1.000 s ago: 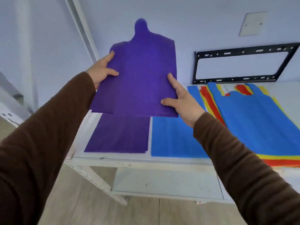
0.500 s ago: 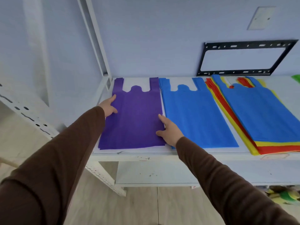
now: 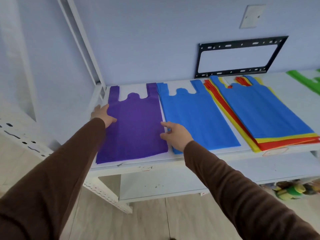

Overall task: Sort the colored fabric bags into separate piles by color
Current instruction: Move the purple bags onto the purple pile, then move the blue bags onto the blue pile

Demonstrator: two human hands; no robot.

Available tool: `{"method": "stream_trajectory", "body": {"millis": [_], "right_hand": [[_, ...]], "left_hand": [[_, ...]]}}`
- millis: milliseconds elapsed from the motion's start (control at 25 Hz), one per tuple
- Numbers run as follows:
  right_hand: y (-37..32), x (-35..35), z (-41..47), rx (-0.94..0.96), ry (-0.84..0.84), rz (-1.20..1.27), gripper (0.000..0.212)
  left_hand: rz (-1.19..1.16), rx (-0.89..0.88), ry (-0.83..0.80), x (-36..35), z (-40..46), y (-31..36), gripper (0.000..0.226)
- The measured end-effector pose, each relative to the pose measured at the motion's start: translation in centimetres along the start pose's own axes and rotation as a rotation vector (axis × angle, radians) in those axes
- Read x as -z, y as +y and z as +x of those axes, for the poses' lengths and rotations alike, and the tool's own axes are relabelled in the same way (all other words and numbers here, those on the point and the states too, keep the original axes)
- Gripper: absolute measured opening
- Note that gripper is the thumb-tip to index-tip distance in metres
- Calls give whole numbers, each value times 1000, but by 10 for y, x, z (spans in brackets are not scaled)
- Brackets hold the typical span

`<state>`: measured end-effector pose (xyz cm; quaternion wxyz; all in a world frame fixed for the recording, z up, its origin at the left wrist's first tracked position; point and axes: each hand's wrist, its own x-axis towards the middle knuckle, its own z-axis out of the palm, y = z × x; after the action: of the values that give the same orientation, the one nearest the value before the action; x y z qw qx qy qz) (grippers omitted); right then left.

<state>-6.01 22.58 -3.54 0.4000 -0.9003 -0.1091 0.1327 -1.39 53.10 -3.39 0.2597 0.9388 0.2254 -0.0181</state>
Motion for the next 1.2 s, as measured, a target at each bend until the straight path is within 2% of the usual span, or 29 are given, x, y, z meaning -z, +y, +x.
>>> {"method": "stream_trajectory", "body": {"millis": [120,280,400,520,760,960,1200], "right_hand": [[21,42,-15,19,193,58,35],[79,101,-43,2,379,146,25],[130,153,-70,-31,526,229,21],[187,209,-94,-54,619,251,22],[285,296,-114,-126,607,298,23],[322,334,-85,-103,563,322,22],[369,375,-64,-132,528,356,23]], "left_hand": [[-44,-149,37,-7,-12,45,58],[-153,-450,-71,-55,-50,139,45],[-205,-553,-147,-100,-84,211,41],[-228,-584,-236,-146,-114,276,38],[-213,-575,-315,-225,-161,370,37],[-144,-570,-327,-245,-159,405,40],[-107,-669,-382,-282,-172,453,43]]}}
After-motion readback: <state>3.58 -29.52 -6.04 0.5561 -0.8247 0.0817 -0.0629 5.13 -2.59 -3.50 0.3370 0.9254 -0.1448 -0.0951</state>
